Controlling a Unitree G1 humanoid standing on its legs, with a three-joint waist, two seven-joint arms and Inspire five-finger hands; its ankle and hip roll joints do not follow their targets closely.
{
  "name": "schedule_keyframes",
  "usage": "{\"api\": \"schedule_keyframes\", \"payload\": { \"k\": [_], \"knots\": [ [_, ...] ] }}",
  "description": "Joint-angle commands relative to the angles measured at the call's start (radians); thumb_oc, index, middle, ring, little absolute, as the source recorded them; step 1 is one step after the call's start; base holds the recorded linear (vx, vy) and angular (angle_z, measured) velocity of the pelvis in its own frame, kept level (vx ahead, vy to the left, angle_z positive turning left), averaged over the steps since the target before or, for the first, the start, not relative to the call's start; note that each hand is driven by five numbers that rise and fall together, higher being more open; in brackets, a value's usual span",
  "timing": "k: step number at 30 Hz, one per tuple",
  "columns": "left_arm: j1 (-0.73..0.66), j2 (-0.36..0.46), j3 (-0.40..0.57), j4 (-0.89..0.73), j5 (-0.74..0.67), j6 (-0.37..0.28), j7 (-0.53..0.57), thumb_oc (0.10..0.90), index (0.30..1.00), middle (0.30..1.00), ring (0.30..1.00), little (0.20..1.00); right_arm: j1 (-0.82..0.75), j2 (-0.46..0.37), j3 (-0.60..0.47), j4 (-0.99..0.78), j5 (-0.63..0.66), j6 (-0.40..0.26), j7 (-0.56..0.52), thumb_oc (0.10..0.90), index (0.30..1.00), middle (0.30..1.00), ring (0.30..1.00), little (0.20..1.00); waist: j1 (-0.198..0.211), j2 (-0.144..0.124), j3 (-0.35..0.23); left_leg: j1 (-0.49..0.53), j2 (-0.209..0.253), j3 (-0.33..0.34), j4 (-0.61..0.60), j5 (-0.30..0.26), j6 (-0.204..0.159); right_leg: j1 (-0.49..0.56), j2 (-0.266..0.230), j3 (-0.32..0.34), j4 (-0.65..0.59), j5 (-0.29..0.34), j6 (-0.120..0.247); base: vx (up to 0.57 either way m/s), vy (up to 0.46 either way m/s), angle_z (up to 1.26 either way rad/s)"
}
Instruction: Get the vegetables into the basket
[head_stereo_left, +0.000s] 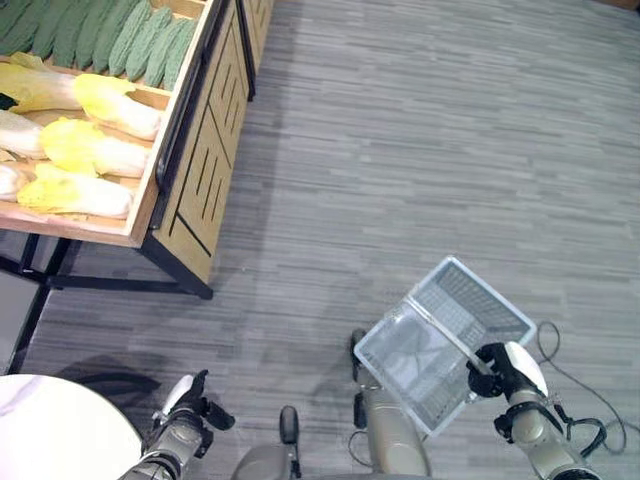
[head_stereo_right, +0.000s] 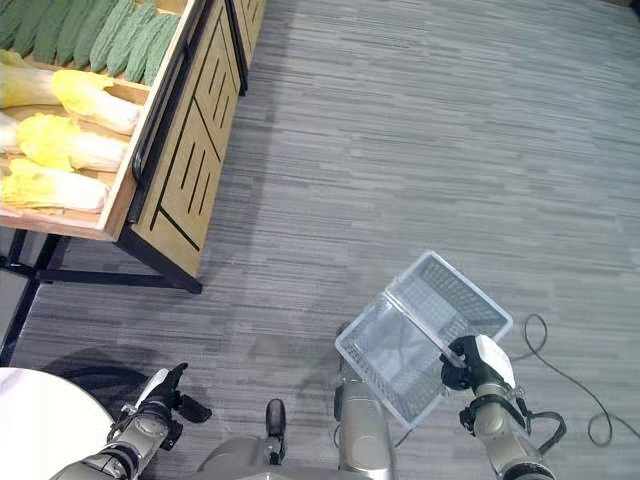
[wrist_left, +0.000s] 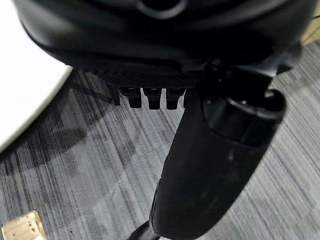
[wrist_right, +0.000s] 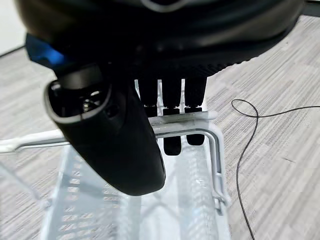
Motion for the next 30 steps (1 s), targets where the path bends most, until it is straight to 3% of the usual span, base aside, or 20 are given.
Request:
{"api": "schedule_keyframes", "payload": {
  "k": [1,2,3,6,7,8,9,10,11,14,15,18,20,26,27,30],
  "knots": [
    [0.009,0.022,0.023,0.001,0.005,-0.011,0.022,0.9,1.0,1.0,1.0,1.0,-0.041,-0.099,-0.062,-0.026,0.038,-0.024,-0.059,0.4,0.3,0.3,0.3,0.3,-0.015,0.019,-0.04,-0.014,0.056,0.005,0.113,-0.031,-0.065,-0.036,0.027,0.011,0.097,0.063,0.037,0.46,-0.24,0.41],
    [0.02,0.014,0.028,0.017,0.011,-0.006,0.021,0.9,1.0,1.0,1.0,1.0,-0.027,-0.114,-0.073,-0.028,0.038,-0.025,-0.058,0.4,0.3,0.3,0.3,0.3,-0.02,0.031,-0.061,0.003,0.083,-0.016,0.121,-0.007,-0.084,-0.028,0.053,-0.008,0.126,0.033,0.017,0.24,-0.146,0.19],
    [0.02,0.014,0.028,0.017,0.011,-0.006,0.021,0.9,1.0,1.0,1.0,1.0,-0.027,-0.114,-0.073,-0.028,0.038,-0.025,-0.057,0.4,0.3,0.3,0.3,0.3,-0.021,0.032,-0.062,0.003,0.085,-0.018,0.121,-0.008,-0.085,-0.028,0.054,-0.01,0.127,0.031,0.017,0.37,-0.244,0.02],
    [0.031,0.002,0.032,0.032,0.015,-0.002,0.021,0.9,1.0,1.0,1.0,1.0,0.008,-0.127,-0.098,-0.026,0.043,-0.034,-0.064,0.4,0.3,0.3,0.3,0.3,-0.021,0.047,-0.078,-0.011,0.114,-0.042,0.21,0.071,-0.122,0.005,0.084,-0.04,0.144,-0.011,-0.015,0.34,-0.243,0.25],
    [0.026,-0.002,0.031,0.027,0.013,0.0,0.024,0.9,1.0,1.0,1.0,1.0,0.024,-0.143,-0.103,-0.03,0.044,-0.039,-0.064,0.4,0.3,0.3,0.3,0.3,-0.019,0.045,-0.071,-0.07,0.125,-0.044,0.351,0.162,-0.148,0.043,0.088,-0.061,0.13,-0.027,-0.042,0.35,-0.305,0.32],
    [0.022,-0.004,0.03,0.021,0.009,0.001,0.026,0.9,1.0,1.0,1.0,1.0,0.025,-0.154,-0.102,-0.03,0.042,-0.038,-0.065,0.4,0.3,0.3,0.3,0.3,-0.011,0.036,-0.061,-0.111,0.118,-0.042,0.434,0.195,-0.157,0.062,0.085,-0.063,0.125,-0.037,-0.054,0.31,-0.319,0.39],
    [0.015,-0.005,0.024,0.018,0.004,0.001,0.029,0.9,1.0,1.0,1.0,1.0,0.022,-0.16,-0.1,-0.021,0.044,-0.038,-0.072,0.4,0.3,0.3,0.3,0.3,-0.007,0.029,-0.049,-0.159,0.113,-0.039,0.508,0.208,-0.157,0.078,0.084,-0.069,0.121,-0.049,-0.067,0.26,-0.295,0.33],
    [0.001,-0.006,0.018,0.012,-0.005,0.007,0.035,0.9,1.0,1.0,1.0,1.0,0.032,-0.169,-0.115,-0.038,0.052,-0.033,-0.082,0.4,0.3,0.3,0.3,0.3,-0.003,0.018,-0.033,-0.223,0.14,0.021,0.53,0.218,-0.142,0.109,0.077,-0.084,0.118,-0.075,-0.083,0.19,-0.216,0.19],
    [0.0,-0.007,0.017,0.012,-0.006,0.007,0.035,0.9,1.0,1.0,1.0,1.0,0.033,-0.169,-0.116,-0.039,0.052,-0.033,-0.082,0.4,0.3,0.3,0.3,0.3,-0.002,0.02,-0.032,-0.224,0.142,0.021,0.534,0.214,-0.142,0.11,0.078,-0.084,0.119,-0.076,-0.083,0.2,-0.181,0.11],
    [-0.014,-0.018,0.0,0.015,-0.001,0.013,0.039,0.9,1.0,1.0,1.0,1.0,0.049,-0.167,-0.141,-0.068,0.069,-0.031,-0.095,0.4,0.3,0.3,0.3,0.3,0.018,0.015,-0.007,-0.35,0.129,0.079,0.449,0.127,-0.114,0.156,0.063,-0.094,0.115,-0.115,-0.074,0.2,-0.049,0.16],
    [-0.011,-0.022,-0.002,0.022,0.001,0.013,0.046,0.9,1.0,1.0,1.0,1.0,0.039,-0.166,-0.134,-0.057,0.068,-0.033,-0.112,0.4,0.3,0.3,0.3,0.3,0.029,0.018,-0.007,-0.407,0.121,0.086,0.361,0.119,-0.109,0.166,0.062,-0.094,0.117,-0.135,-0.066,0.29,0.05,0.21],
    [-0.001,-0.025,-0.007,0.031,0.01,0.014,0.05,0.9,1.0,1.0,1.0,1.0,0.024,-0.163,-0.118,-0.029,0.071,-0.039,-0.124,0.4,0.3,0.3,0.3,0.3,0.061,0.041,-0.016,-0.464,0.153,0.065,0.163,0.254,-0.127,0.218,0.088,-0.076,0.113,-0.168,-0.063,0.34,0.129,0.1],
    [0.011,-0.021,-0.009,0.034,0.023,0.016,0.045,0.9,1.0,1.0,1.0,1.0,0.024,-0.162,-0.11,-0.042,0.063,-0.038,-0.113,0.4,0.3,0.3,0.3,0.3,0.076,0.04,-0.026,-0.471,0.162,0.059,0.113,0.286,-0.138,0.261,0.089,-0.054,0.1,-0.184,-0.058,0.38,0.172,-0.22],
    [0.041,-0.021,-0.005,0.037,0.024,0.017,0.029,0.9,1.0,1.0,1.0,1.0,0.03,-0.14,-0.106,-0.028,0.045,-0.021,-0.096,0.4,0.3,0.3,0.3,0.3,0.085,0.019,-0.054,-0.419,0.14,0.126,0.138,0.241,-0.105,0.297,0.047,-0.019,0.149,-0.2,-0.029,0.31,0.243,-0.43],
    [0.044,-0.015,-0.008,0.039,0.038,0.014,0.027,0.9,1.0,1.0,1.0,1.0,0.015,-0.132,-0.102,-0.02,0.036,-0.019,-0.095,0.4,0.3,0.3,0.3,0.3,0.086,0.002,-0.056,-0.41,0.123,0.138,0.162,0.206,-0.086,0.289,0.028,0.006,0.17,-0.164,-0.01,0.22,0.249,-0.2],
    [0.047,-0.009,-0.01,0.037,0.042,0.009,0.022,0.9,1.0,1.0,1.0,1.0,-0.01,-0.122,-0.086,0.011,0.032,-0.021,-0.096,0.4,0.3,0.3,0.3,0.3,0.092,-0.013,-0.056,-0.406,0.103,0.154,0.203,0.156,-0.066,0.286,0.002,0.02,0.194,-0.129,0.006,0.17,0.208,-0.12]
  ]
}}
